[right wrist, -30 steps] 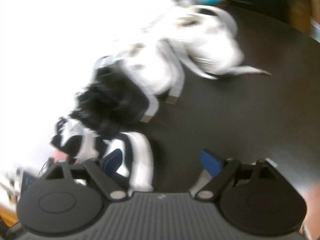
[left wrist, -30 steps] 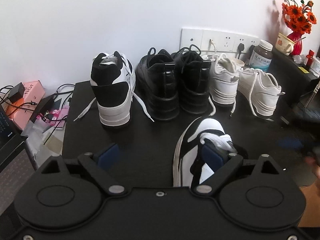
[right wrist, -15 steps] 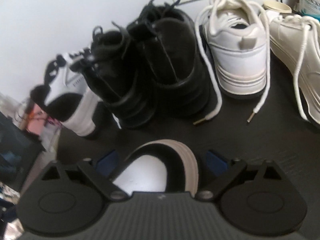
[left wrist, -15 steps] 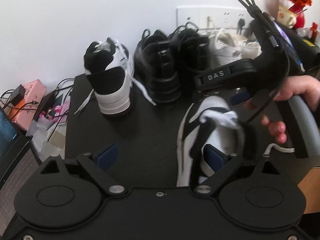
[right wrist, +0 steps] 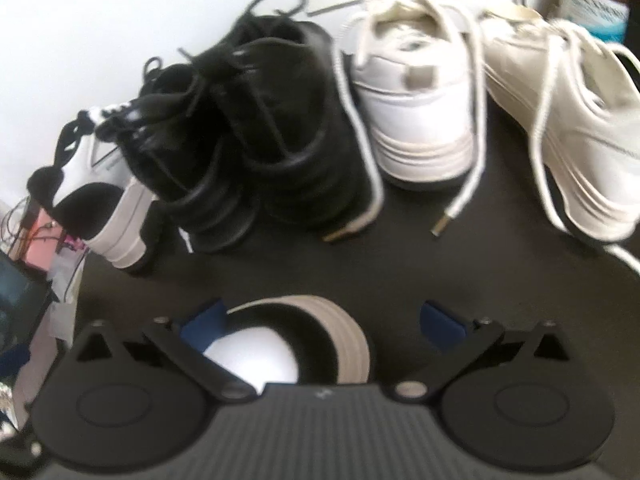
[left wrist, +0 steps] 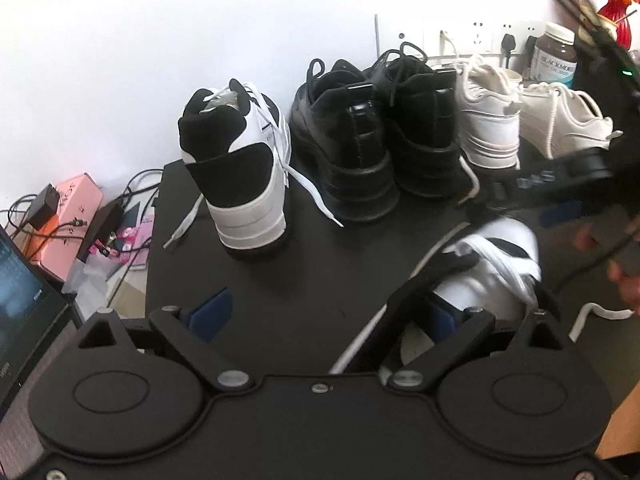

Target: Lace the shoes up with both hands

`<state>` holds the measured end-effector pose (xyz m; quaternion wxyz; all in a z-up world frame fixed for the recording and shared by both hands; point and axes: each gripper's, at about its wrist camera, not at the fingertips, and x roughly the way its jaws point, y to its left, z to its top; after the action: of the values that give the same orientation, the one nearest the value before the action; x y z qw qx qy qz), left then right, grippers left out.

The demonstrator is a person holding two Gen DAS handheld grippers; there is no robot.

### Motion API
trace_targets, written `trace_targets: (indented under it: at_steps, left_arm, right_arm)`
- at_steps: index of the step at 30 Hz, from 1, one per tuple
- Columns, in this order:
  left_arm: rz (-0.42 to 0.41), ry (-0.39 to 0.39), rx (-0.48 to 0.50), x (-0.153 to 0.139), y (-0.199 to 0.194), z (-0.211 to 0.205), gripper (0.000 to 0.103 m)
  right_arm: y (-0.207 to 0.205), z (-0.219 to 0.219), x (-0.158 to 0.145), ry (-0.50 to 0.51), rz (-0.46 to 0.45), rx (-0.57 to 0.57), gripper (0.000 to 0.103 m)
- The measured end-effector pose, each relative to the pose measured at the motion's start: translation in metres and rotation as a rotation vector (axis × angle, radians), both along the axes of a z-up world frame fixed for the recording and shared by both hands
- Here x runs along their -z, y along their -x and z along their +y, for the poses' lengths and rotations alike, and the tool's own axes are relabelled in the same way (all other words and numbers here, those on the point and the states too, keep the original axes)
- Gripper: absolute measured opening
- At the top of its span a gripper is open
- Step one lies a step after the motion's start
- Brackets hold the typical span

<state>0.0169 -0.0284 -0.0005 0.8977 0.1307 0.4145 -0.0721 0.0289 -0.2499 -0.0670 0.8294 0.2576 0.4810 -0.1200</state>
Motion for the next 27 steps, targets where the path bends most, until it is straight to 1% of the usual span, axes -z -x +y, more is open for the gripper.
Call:
trace_targets:
  at_steps: [4,6,7,10,14,18,21,22,24,26,27]
  left_arm:
    - [-0.003,-0.012,-0.003,0.003,-0.009,-0.001,0.098]
    - [0.005,-0.022,-0.019,0.002,-0.011,-0.002,0.098]
    - [0.011,-0.029,-0.029,0.002,-0.011,-0.003,0.097]
    - [0.023,-0.057,-0.048,-0.003,-0.010,-0.005,0.097]
    - [0.034,-0.074,-0.054,-0.009,-0.009,-0.003,0.097]
    - [0.067,-0.047,-0.054,-0.020,-0.007,0.005,0.097]
    - [0.054,-0.025,-0.072,-0.039,0.000,0.016,0.098]
    - [0.078,0.001,-0.087,-0.045,0.001,0.019,0.099]
    - [0.181,0.124,-0.119,-0.055,0.001,0.024,0.099]
    - [0.282,0.239,-0.112,-0.057,0.006,0.020,0.099]
    - [0.312,0.258,-0.100,-0.057,0.012,0.013,0.102]
  right_arm:
    - [0.013,-0.006,0.000,-0.020,0.002,0.059,0.102]
    - [0.018,-0.007,-0.001,-0.023,-0.001,0.078,0.102]
    - [0.022,-0.008,-0.002,-0.035,-0.007,0.091,0.102]
    - [0.035,-0.014,-0.004,-0.086,-0.036,0.143,0.101]
    - [0.064,-0.024,-0.012,-0.148,-0.101,0.215,0.101]
    - [0.091,-0.028,-0.021,-0.144,-0.113,0.269,0.101]
    - [0.111,-0.029,-0.024,-0.144,-0.111,0.304,0.102]
    - [0.116,-0.030,-0.023,-0.147,-0.103,0.317,0.102]
    - [0.126,-0.030,-0.021,-0.157,-0.085,0.340,0.102]
    - [0.134,-0.032,-0.020,-0.168,-0.077,0.365,0.102]
    - [0.138,-0.032,-0.020,-0.172,-0.077,0.378,0.102]
